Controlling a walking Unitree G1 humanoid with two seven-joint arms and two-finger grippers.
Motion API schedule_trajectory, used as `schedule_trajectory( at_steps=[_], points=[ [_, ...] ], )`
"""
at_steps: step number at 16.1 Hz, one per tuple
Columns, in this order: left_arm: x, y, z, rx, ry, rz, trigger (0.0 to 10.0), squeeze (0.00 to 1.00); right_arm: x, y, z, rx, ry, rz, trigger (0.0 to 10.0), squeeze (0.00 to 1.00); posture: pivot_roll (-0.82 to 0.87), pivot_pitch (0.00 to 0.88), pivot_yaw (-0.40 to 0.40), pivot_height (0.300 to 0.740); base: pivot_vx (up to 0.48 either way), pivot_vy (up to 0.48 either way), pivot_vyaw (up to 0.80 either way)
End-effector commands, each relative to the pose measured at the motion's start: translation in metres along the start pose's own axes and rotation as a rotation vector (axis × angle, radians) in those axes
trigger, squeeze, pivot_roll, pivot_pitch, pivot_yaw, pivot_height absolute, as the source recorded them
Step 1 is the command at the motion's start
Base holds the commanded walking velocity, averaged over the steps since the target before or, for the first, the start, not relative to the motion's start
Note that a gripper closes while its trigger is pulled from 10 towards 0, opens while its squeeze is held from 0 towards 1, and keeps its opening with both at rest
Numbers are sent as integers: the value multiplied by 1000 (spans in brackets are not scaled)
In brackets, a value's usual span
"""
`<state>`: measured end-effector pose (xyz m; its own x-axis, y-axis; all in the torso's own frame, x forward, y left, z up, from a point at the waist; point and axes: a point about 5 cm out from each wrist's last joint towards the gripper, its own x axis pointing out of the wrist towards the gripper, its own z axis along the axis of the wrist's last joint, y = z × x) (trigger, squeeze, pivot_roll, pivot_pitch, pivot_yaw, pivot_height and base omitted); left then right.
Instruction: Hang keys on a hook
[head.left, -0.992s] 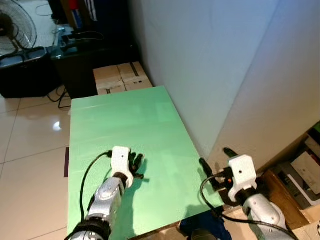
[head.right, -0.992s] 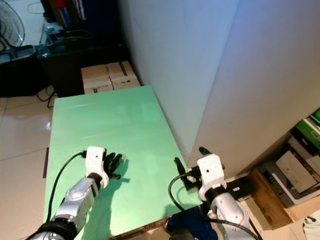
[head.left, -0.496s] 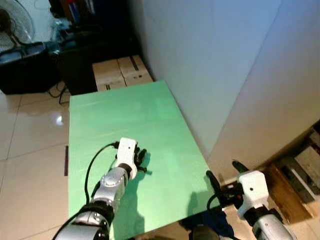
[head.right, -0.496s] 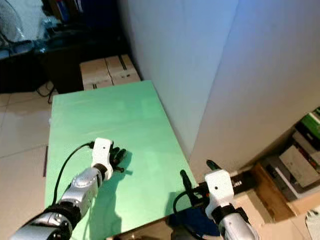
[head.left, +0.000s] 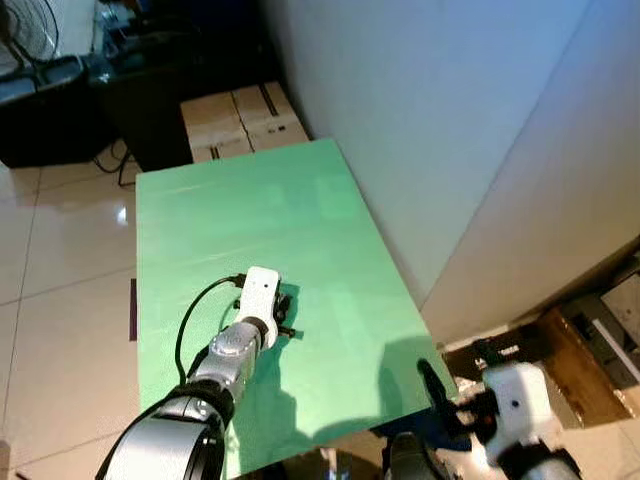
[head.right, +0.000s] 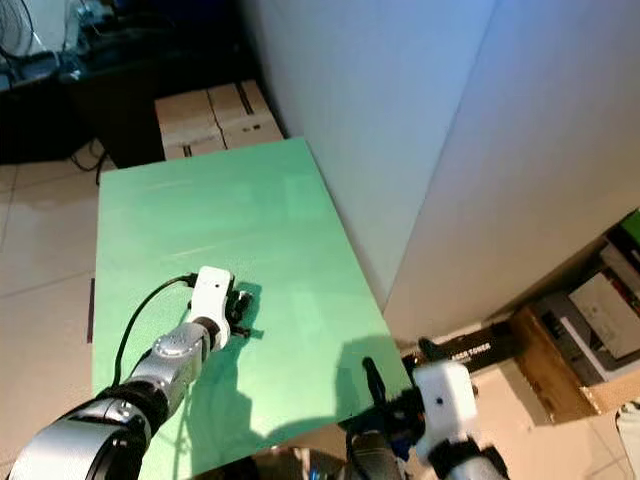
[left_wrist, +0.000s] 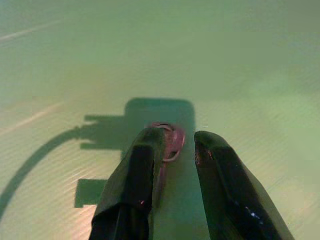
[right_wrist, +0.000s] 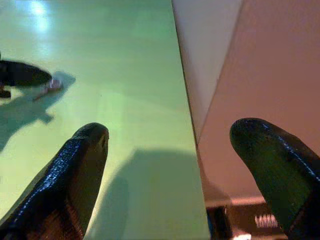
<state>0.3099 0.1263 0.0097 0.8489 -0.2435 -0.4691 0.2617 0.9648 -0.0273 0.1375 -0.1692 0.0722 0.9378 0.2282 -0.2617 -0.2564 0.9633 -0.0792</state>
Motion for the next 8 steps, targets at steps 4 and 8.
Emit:
schedule_trajectory(
  at_steps=[4, 8],
  points=[
    [4, -4, 5, 22, 25, 11, 10000, 0, -13, 5, 4, 5, 18, -13, 10000, 0, -434, 254, 110, 740, 0, 0, 0],
    [5, -4, 5, 37, 44, 27, 10000, 0, -25, 5, 4, 8, 40, -33, 10000, 0, -459, 279, 112, 740, 0, 0, 0]
  ],
)
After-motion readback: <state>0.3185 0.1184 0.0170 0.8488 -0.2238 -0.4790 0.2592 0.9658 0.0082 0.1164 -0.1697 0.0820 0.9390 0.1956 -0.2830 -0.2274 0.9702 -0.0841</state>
